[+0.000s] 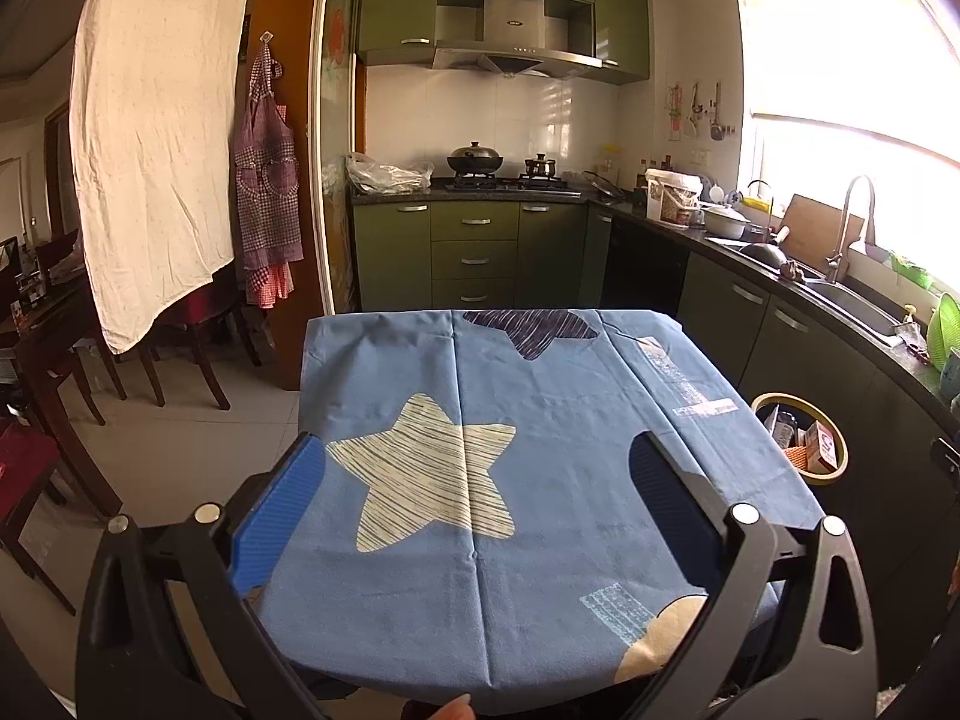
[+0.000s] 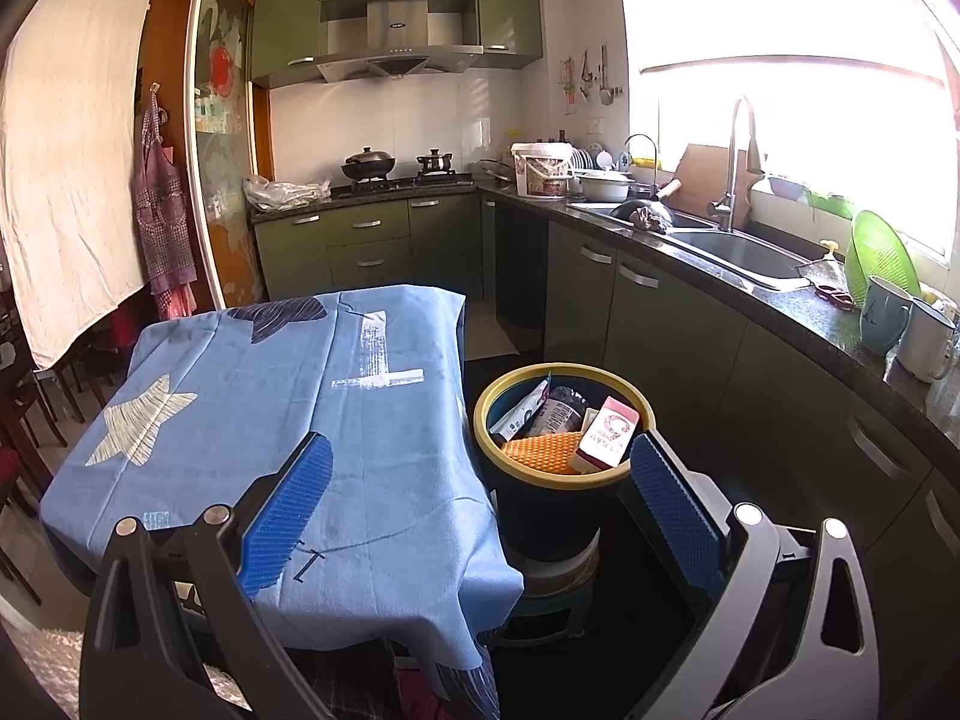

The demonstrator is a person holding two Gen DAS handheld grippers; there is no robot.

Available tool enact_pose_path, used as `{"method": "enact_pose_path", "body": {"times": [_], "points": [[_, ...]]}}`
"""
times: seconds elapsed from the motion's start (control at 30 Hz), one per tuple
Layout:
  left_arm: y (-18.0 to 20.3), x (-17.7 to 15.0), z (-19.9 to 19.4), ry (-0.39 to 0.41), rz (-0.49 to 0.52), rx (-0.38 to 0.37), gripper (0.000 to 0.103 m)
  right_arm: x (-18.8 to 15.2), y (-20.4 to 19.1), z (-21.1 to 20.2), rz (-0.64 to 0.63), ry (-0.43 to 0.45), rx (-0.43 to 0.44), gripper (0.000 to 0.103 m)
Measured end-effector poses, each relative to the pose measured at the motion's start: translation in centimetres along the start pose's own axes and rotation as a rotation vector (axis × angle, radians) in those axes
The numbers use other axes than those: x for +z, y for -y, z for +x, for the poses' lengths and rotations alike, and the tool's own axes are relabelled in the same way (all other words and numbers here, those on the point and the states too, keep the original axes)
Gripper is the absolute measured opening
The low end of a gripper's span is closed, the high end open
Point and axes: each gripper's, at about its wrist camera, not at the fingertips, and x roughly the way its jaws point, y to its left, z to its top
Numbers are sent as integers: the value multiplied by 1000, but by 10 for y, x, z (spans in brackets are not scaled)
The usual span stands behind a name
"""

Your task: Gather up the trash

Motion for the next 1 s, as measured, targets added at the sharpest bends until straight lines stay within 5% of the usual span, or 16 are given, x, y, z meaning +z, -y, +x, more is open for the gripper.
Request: {"method": "enact_pose_path", "body": {"times": [1.0], "points": [[2, -3, 2, -11, 25, -9, 97, -1, 2, 5, 4, -2, 20, 98]]}}
